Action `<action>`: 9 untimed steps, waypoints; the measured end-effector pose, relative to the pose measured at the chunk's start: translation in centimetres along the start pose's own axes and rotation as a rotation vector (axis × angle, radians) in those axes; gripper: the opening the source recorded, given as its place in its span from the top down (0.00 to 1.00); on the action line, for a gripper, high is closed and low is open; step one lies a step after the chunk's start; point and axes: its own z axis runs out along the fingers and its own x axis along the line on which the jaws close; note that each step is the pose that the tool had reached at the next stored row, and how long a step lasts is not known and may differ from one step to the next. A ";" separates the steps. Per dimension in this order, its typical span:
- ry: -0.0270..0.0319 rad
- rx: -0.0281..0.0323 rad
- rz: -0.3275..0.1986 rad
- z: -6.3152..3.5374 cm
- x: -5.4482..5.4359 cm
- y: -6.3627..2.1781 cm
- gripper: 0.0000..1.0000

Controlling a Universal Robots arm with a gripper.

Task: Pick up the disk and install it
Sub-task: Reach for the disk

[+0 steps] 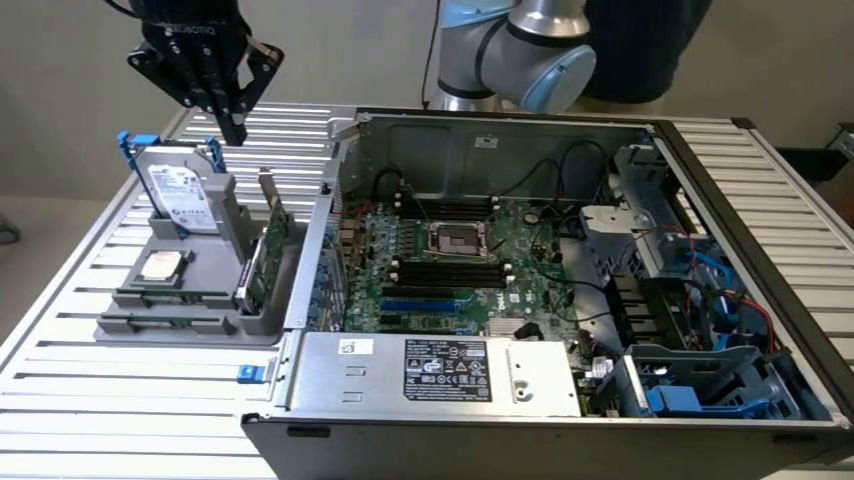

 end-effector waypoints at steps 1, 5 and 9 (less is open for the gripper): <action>0.0000 -0.0001 0.000 0.00 0.0 0.00 0.89; 0.0000 0.0000 0.000 -0.02 1.0 -0.07 0.89; -0.0001 0.0000 0.000 -0.02 1.0 -0.07 0.89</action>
